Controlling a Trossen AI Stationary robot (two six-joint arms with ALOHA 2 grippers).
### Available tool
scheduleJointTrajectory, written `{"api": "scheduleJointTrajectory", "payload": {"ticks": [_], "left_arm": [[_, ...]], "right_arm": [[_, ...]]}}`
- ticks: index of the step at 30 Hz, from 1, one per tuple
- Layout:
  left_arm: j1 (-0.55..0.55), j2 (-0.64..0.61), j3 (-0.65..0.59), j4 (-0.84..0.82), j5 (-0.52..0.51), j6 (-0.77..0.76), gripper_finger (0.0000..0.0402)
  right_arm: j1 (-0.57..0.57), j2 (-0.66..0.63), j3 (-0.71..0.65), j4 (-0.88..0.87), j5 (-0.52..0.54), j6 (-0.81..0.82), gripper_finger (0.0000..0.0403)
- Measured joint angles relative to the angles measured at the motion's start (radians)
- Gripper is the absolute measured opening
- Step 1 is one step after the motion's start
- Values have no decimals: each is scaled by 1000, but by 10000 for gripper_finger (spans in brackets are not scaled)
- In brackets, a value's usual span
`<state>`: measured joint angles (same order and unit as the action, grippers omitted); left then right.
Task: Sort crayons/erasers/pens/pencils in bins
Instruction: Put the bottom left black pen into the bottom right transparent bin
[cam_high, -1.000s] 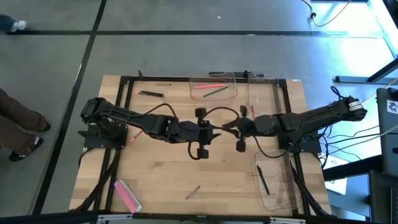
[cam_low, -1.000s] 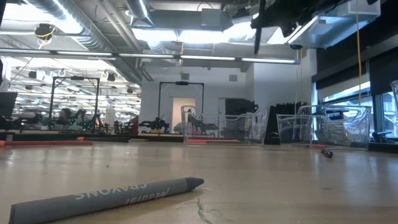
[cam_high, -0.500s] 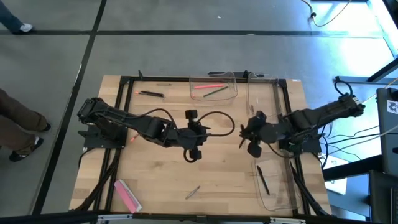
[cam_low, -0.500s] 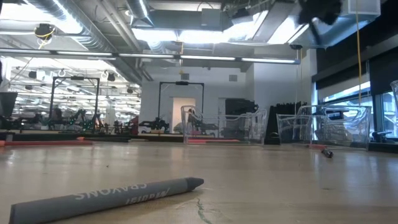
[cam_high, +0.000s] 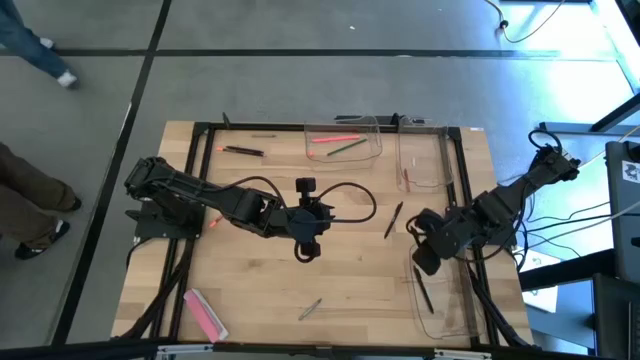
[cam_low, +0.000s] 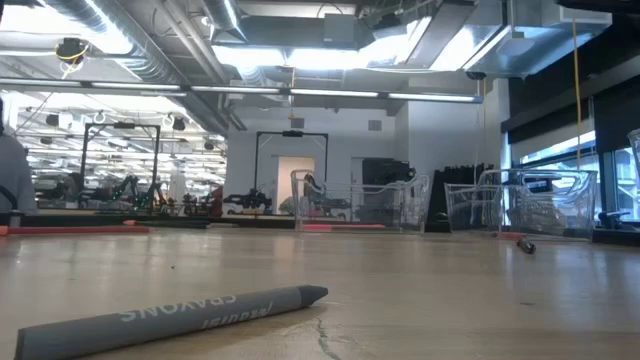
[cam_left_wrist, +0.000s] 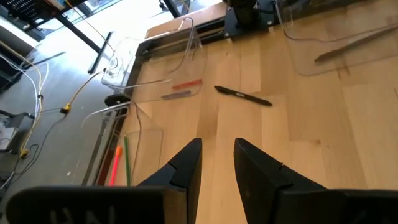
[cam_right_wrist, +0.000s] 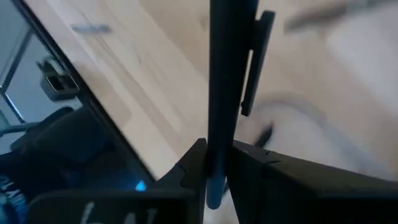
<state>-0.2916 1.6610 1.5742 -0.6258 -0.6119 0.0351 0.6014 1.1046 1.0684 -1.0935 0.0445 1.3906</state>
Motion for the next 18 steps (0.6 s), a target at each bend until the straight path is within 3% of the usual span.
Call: {"api": "scheduleJointTrajectory", "payload": {"ticks": [5, 10, 15, 18], "left_arm": [[0, 0, 0, -16, 1, 0, 86], [-13, 1, 0, -19, 2, 1, 86], [-44, 1, 0, -18, 4, 1, 86], [-64, 1, 0, -17, 4, 2, 86]], "right_arm": [[76, 32, -20, -32, -142, 213, 51], [136, 70, -51, -31, -203, 368, 51], [163, 96, -141, 22, -283, 442, 51], [164, 98, -231, 143, -332, 450, 51]]}}
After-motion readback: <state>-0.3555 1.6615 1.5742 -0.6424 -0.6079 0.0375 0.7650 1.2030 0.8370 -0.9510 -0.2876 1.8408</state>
